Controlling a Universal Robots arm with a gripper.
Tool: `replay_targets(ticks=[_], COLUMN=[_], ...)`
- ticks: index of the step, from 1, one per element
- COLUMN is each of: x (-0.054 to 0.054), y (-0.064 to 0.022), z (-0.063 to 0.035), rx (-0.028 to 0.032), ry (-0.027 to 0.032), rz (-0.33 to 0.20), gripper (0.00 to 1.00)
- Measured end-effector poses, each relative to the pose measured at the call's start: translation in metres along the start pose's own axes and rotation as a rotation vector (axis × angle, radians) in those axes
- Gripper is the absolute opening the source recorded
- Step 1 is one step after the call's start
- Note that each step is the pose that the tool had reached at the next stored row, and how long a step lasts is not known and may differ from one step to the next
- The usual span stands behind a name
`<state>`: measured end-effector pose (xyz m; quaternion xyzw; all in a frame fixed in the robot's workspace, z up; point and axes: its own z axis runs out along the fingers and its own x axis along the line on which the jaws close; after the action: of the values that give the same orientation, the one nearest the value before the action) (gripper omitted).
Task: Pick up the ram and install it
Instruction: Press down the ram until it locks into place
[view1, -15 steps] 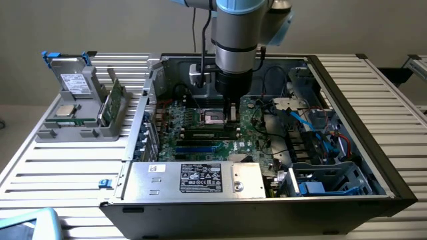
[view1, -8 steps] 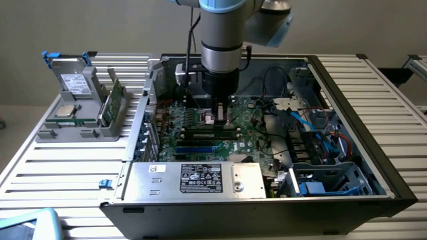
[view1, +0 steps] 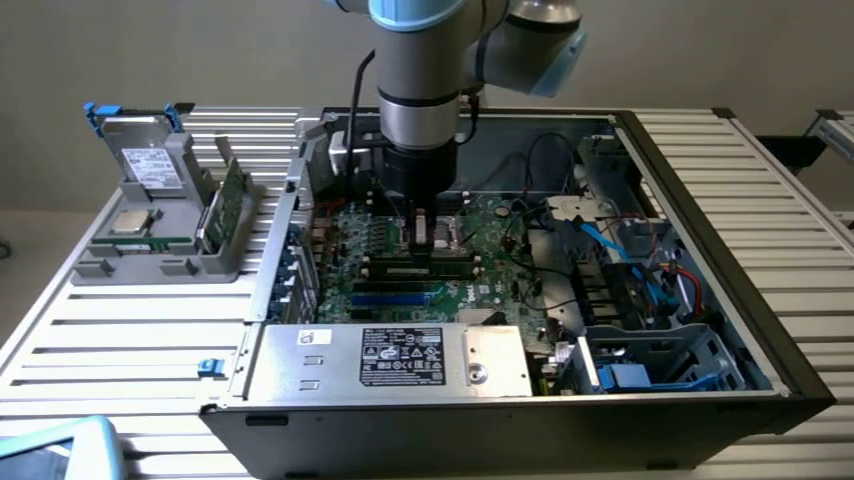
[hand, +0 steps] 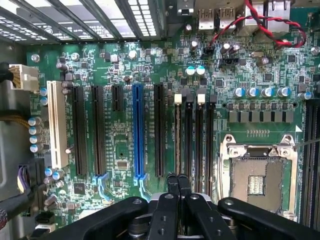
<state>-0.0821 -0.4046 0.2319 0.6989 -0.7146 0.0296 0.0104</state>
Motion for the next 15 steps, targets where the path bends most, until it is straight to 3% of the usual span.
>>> replay_targets(ticks=[15], x=[-0.0019], y=[0.0033], z=[0.0054], rx=[0.0035], ry=[0.0002], rz=[0.0], gripper=[0.11])
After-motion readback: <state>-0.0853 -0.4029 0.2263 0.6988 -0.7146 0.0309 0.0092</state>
